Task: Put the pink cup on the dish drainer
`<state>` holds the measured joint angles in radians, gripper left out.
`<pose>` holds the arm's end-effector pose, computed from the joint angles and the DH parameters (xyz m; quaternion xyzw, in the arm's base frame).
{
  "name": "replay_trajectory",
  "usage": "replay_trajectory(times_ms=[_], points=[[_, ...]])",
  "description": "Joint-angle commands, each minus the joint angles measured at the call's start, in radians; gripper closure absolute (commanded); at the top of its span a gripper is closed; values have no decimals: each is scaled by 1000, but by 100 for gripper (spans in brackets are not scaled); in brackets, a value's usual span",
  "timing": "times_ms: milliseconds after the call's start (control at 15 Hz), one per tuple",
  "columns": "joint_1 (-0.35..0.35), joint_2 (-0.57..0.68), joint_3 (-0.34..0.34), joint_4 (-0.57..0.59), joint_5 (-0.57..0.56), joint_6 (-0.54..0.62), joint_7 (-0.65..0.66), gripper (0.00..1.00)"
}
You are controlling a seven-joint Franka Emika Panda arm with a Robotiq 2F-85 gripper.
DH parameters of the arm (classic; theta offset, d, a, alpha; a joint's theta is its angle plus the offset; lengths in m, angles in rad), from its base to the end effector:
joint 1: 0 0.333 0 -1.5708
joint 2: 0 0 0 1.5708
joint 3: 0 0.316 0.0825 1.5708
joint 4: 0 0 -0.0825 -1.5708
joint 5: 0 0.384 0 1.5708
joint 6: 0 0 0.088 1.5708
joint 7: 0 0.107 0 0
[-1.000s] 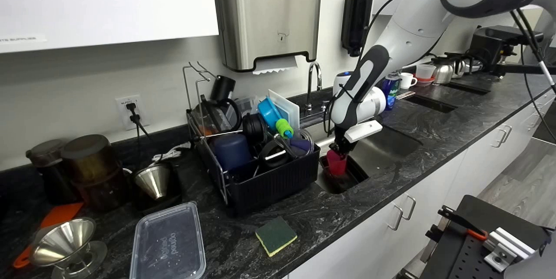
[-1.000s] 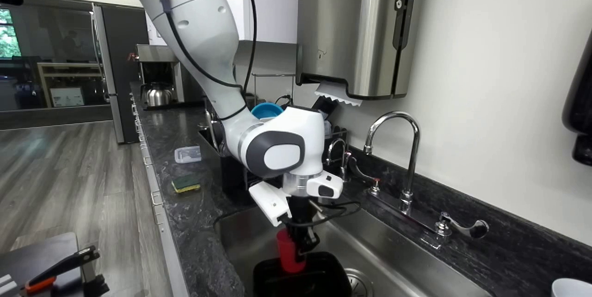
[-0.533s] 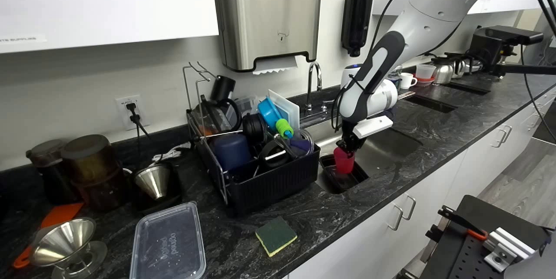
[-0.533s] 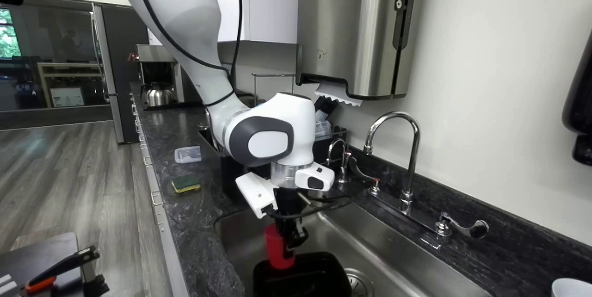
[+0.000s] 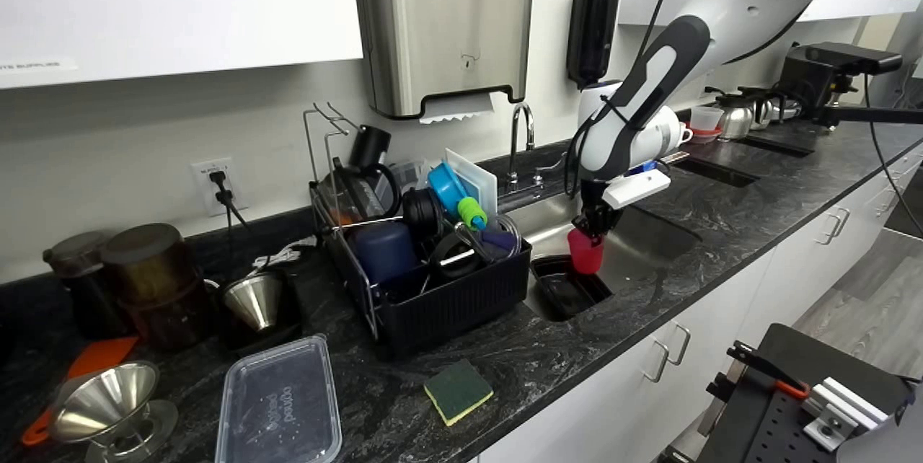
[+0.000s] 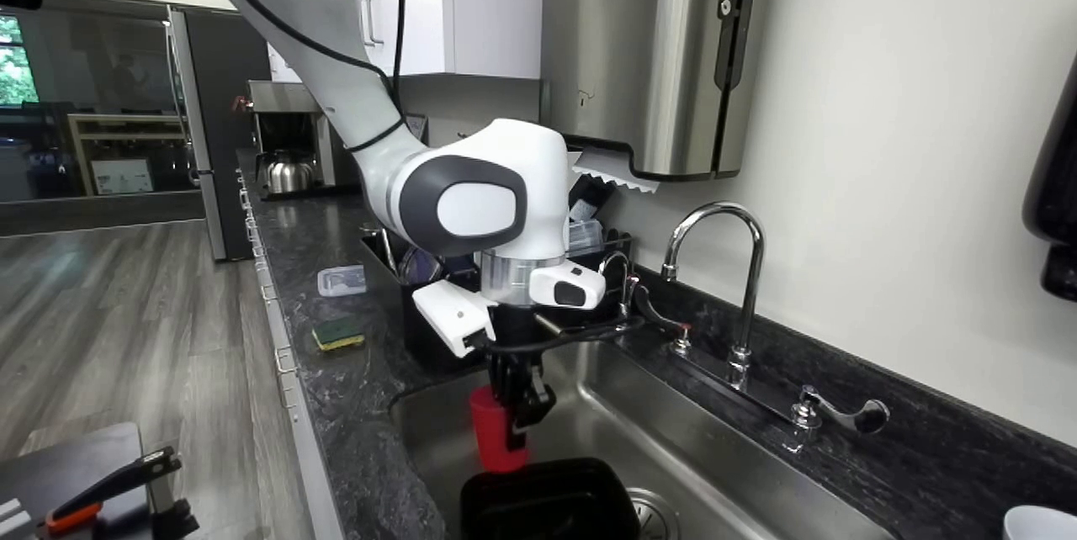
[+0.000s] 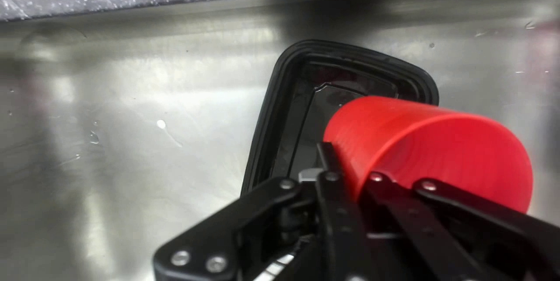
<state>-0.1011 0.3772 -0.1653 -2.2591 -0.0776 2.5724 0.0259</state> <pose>0.5137 -0.1415 0.1906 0.9925 -0.1076 -0.0361 0.0464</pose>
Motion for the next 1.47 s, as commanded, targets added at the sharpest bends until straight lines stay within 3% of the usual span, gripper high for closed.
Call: replay_trajectory(times_ms=[0,533,1133,1400], points=[[3,-88,-6,-36,-37,-62,-6,99],[-4,-211,8,-15,-48,-161,-6,99],[0,-255,20,99,-59,-334,-5,99],[-4,-259,22,89,-39,-304,0,95]])
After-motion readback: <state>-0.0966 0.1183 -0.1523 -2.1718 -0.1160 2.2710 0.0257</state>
